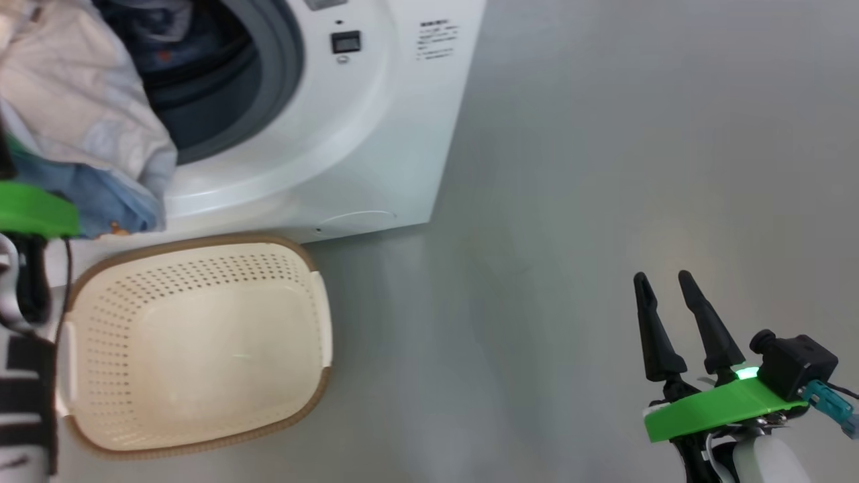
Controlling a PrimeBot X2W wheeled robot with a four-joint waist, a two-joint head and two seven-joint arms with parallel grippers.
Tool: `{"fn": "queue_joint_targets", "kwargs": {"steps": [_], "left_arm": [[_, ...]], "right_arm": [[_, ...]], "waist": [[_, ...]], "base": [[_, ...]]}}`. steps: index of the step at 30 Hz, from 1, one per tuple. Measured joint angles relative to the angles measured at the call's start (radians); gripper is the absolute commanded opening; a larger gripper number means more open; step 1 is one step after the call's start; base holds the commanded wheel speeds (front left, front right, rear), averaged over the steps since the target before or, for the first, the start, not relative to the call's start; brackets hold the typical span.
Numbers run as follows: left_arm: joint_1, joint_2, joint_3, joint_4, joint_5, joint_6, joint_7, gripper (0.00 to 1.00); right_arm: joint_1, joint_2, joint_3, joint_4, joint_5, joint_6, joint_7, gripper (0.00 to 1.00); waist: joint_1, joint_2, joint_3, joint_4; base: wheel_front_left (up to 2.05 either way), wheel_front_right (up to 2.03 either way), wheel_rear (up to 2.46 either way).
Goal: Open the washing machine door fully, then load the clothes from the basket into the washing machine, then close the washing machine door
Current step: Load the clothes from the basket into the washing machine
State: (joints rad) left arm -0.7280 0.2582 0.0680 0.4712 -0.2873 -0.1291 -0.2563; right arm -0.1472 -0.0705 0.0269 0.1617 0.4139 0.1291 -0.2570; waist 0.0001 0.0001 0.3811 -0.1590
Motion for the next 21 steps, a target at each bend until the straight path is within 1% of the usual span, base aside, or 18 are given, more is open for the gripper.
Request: {"fn": "queue_joint_targets", "kwargs": {"steps": [10, 14, 17, 18, 21], "left_arm": [[-0.239, 0.052, -0.066, 0.334, 0.008, 0.000, 0.000, 0.00], [-0.339, 0.082, -0.098, 0.441, 0.009, 0.000, 0.000, 0.00], [-0.387, 0.095, -0.109, 0.463, 0.009, 0.000, 0.000, 0.00], [-0.431, 0.108, -0.109, 0.454, 0.017, 0.000, 0.000, 0.00], [-0.481, 0.122, -0.081, 0.377, 0.035, 0.003, 0.000, 0.00]], "right_arm": [[-0.023, 0.015, 0.034, -0.001, 0.001, 0.000, 0.000, 1.00], [-0.038, 0.018, 0.057, -0.001, 0.002, 0.000, 0.000, 1.00], [-0.045, 0.020, 0.065, -0.002, 0.003, 0.000, 0.000, 1.00], [-0.048, 0.020, 0.071, -0.002, 0.003, 0.000, 0.000, 1.00], [-0.065, 0.020, 0.081, -0.004, 0.021, 0.000, 0.000, 1.00]], "waist": [[-0.0001, 0.0000, 0.057, -0.078], [0.0000, 0.0000, 0.083, -0.102], [0.0000, 0.0000, 0.097, -0.112], [-0.0001, 0.0000, 0.112, -0.122], [-0.0001, 0.0000, 0.135, -0.134]], "base": [[0.00, 0.00, 0.00], [0.00, 0.00, 0.00], [0.00, 0.00, 0.00], [0.00, 0.00, 0.00], [0.00, 0.00, 0.00]]}}
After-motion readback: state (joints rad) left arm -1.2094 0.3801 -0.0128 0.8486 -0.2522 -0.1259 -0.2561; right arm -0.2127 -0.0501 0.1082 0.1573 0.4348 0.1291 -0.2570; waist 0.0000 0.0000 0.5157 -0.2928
